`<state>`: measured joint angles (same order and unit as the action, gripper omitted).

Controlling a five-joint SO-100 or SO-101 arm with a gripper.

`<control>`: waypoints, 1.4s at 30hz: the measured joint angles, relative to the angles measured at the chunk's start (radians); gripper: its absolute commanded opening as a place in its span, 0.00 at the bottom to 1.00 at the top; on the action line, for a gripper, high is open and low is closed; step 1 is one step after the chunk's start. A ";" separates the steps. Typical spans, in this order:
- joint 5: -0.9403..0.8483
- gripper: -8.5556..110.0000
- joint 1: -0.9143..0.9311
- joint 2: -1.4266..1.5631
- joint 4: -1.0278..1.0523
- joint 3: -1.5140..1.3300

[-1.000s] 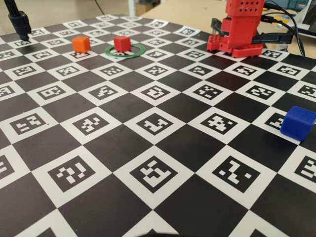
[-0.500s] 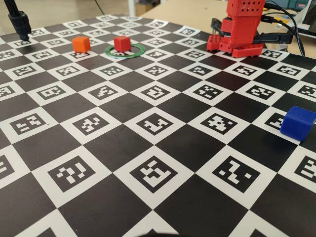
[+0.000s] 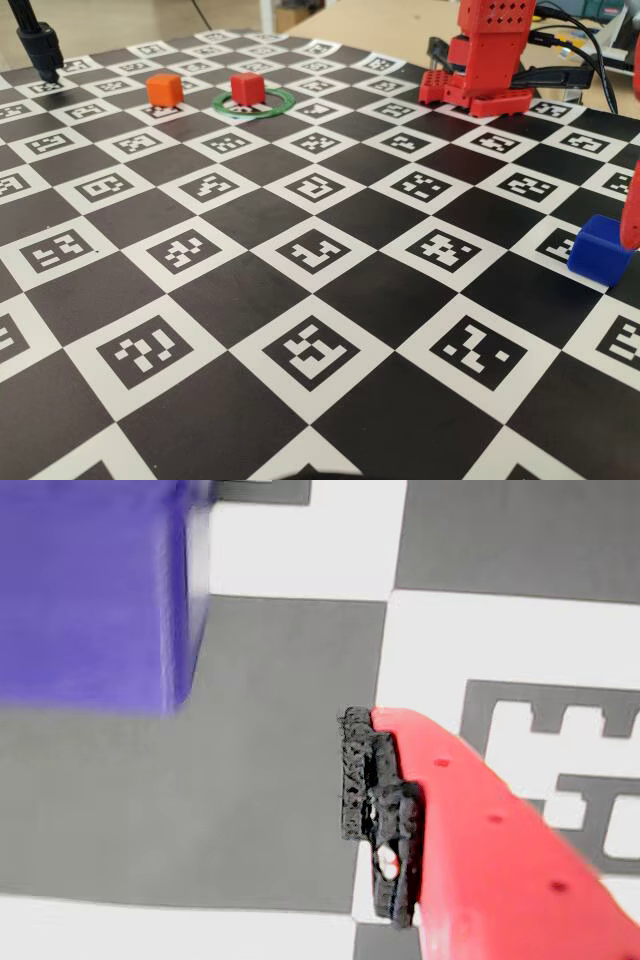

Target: Grab the red cube then put it in the green circle then put the blue cube on top and finally the orange cube on top

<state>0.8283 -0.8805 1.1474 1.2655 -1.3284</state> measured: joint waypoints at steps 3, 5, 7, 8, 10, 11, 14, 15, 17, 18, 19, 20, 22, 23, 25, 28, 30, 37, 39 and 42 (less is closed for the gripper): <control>-0.009 0.42 0.014 0.000 -0.028 -0.035; -0.015 0.42 0.025 0.000 -0.057 -0.057; -0.021 0.42 0.034 0.000 -0.066 -0.078; -0.023 0.42 0.038 0.000 -0.075 -0.084; -0.029 0.42 0.048 0.000 -0.098 -0.097; -0.031 0.42 0.054 0.000 -0.100 -0.104; -0.031 0.42 0.066 0.000 -0.118 -0.123; -0.031 0.42 0.069 0.000 -0.126 -0.126; -0.031 0.42 0.071 0.000 -0.127 -0.132; -0.031 0.42 0.071 0.000 -0.129 -0.133; -0.031 0.42 0.071 0.000 -0.132 -0.133; -0.031 0.42 0.071 0.000 -0.143 -0.133; -0.031 0.42 0.071 0.000 -0.152 -0.133; -0.031 0.42 0.071 0.000 -0.152 -0.133; -0.031 0.42 0.071 0.000 -0.158 -0.133; -0.031 0.42 0.071 0.000 -0.166 -0.133; -0.031 0.42 0.071 0.000 -0.166 -0.133; -0.017 0.42 0.054 0.000 -0.176 -0.161; -0.015 0.42 0.052 0.000 -0.192 -0.169; -0.015 0.42 0.051 0.000 -0.196 -0.176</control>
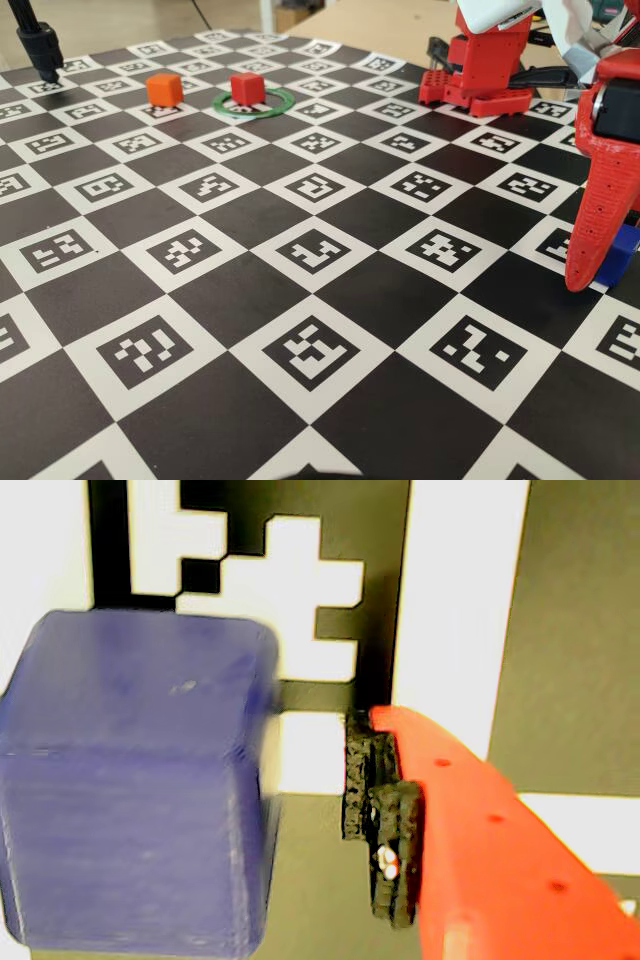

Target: Grab the red cube then put it in the green circle then put the blue cube on top and finally the orange cube on top

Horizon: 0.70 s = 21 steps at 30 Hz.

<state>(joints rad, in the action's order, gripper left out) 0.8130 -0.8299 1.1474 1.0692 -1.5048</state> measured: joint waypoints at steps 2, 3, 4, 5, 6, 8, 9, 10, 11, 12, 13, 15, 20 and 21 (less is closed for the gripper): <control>0.000 0.42 0.000 0.000 -0.003 0.000; 0.000 0.42 0.000 0.000 -0.005 0.000; 0.000 0.42 0.000 0.000 -0.005 0.000; 0.000 0.42 0.000 0.000 -0.005 0.000; 0.000 0.42 0.000 0.000 -0.005 0.000; 0.000 0.40 0.000 0.000 -0.005 0.000; 0.003 0.38 0.000 0.000 -0.005 0.000; 0.009 0.33 0.000 0.000 -0.006 -0.002; 0.015 0.26 0.000 0.000 -0.008 -0.006; 0.020 0.21 0.000 0.000 -0.008 -0.008; 0.031 0.17 0.000 0.000 -0.008 -0.009; 0.051 0.11 0.000 0.000 -0.009 -0.009; 0.060 0.09 0.002 0.002 -0.011 -0.020; 0.054 0.09 0.003 0.002 -0.012 -0.020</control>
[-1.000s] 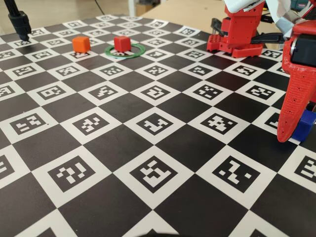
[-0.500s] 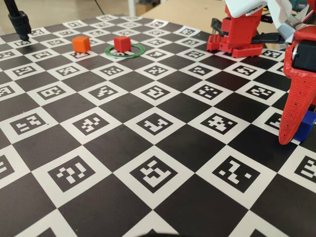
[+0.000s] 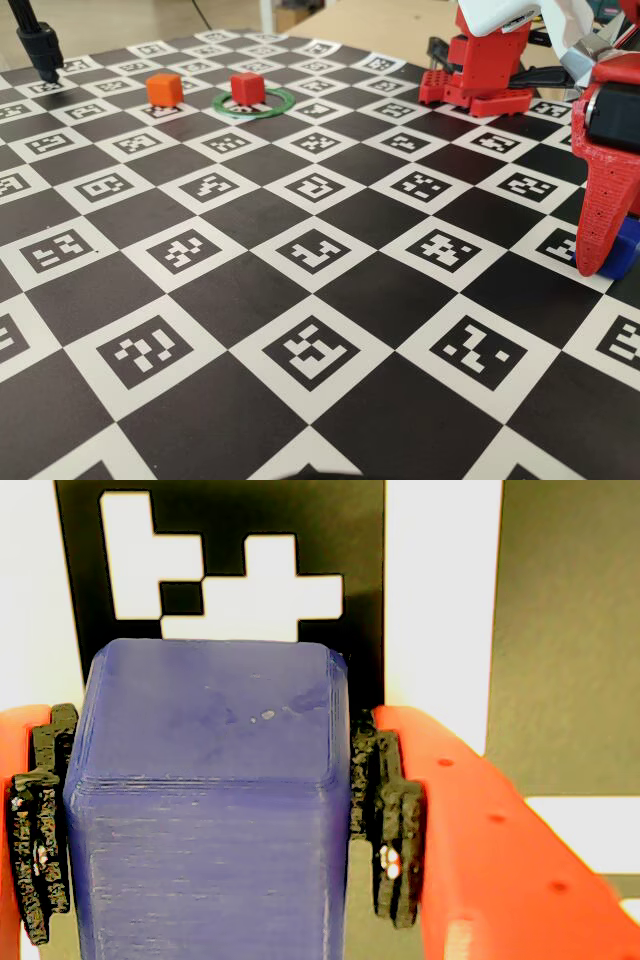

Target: Grab the red cube then put it in the green circle then put the blue cube on top and finally the orange cube on top

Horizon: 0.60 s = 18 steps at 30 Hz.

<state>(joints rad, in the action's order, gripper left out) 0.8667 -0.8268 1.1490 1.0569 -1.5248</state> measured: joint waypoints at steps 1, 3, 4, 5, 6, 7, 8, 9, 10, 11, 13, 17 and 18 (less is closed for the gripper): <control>-0.006 0.09 0.003 0.000 0.000 0.000; -0.011 0.09 0.003 0.000 0.000 0.000; -0.012 0.09 0.003 0.000 0.000 0.000; -0.012 0.09 0.003 0.000 0.000 0.000; -0.012 0.09 0.003 0.000 0.000 0.000; -0.012 0.09 0.003 0.000 0.000 0.000; -0.012 0.09 0.003 0.000 0.000 0.000; -0.012 0.09 0.003 0.000 0.002 0.000; -0.012 0.09 0.003 0.000 0.008 0.000; -0.012 0.09 0.003 0.005 0.015 0.000; -0.015 0.09 -0.002 0.028 0.037 -0.002; -0.049 0.10 -0.003 0.081 0.130 0.003; -0.071 0.10 -0.002 0.097 0.161 0.006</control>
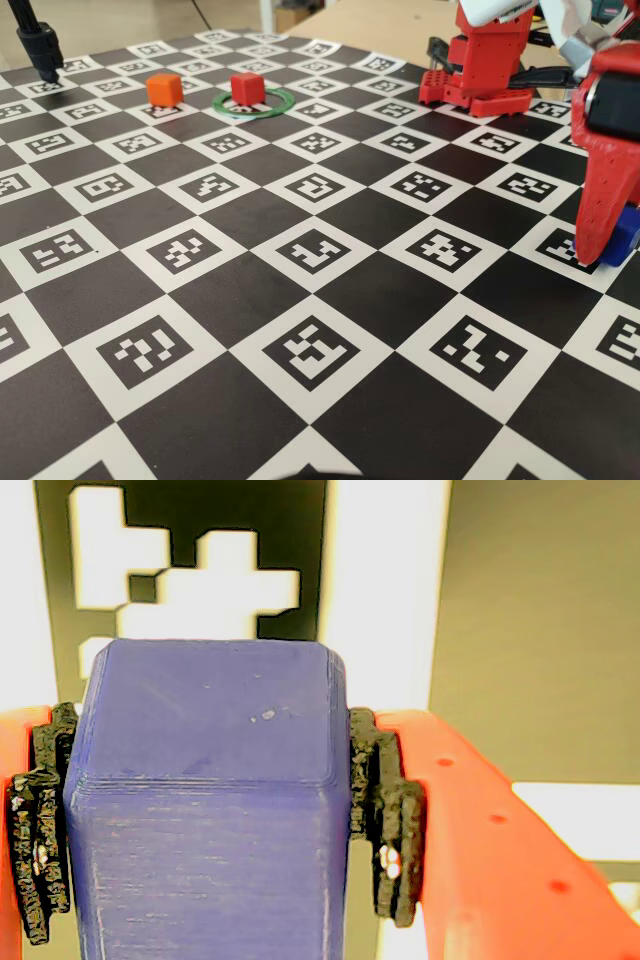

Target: Grab the red cube then put it in the green circle then put the blue cube on top and finally the orange cube on top

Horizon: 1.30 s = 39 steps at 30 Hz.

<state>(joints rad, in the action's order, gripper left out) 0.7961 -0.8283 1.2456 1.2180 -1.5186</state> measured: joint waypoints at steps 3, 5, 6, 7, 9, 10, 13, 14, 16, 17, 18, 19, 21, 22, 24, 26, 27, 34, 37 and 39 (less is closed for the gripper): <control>-0.057 0.10 0.011 0.067 0.078 0.000; -0.092 0.09 0.040 0.123 0.132 0.000; -0.114 0.09 0.058 0.147 0.161 0.000; -0.135 0.09 0.078 0.169 0.189 0.000; -0.181 0.09 0.121 0.212 0.249 0.000; -0.212 0.09 0.149 0.236 0.281 0.000; -0.322 0.09 0.241 0.288 0.373 0.000; -0.388 0.09 0.279 0.301 0.407 0.000; -0.532 0.09 0.356 0.318 0.453 0.002; -0.600 0.09 0.399 0.324 0.468 0.002; -0.657 0.09 0.440 0.328 0.480 0.002; -0.721 0.09 0.495 0.334 0.492 0.002; -0.825 0.09 0.603 0.345 0.503 0.002; -0.870 0.09 0.658 0.348 0.508 0.002; -0.979 0.08 0.778 0.348 0.511 0.002; -1.069 0.08 0.890 0.348 0.511 0.002; -1.106 0.08 0.945 0.348 0.511 0.002; -1.319 0.08 1.279 0.348 0.511 0.040; -1.399 0.08 1.390 0.348 0.499 0.041; -1.447 0.08 1.448 0.348 0.489 0.041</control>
<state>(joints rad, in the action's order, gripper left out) -0.6504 0.6197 1.5938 1.7073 -1.4772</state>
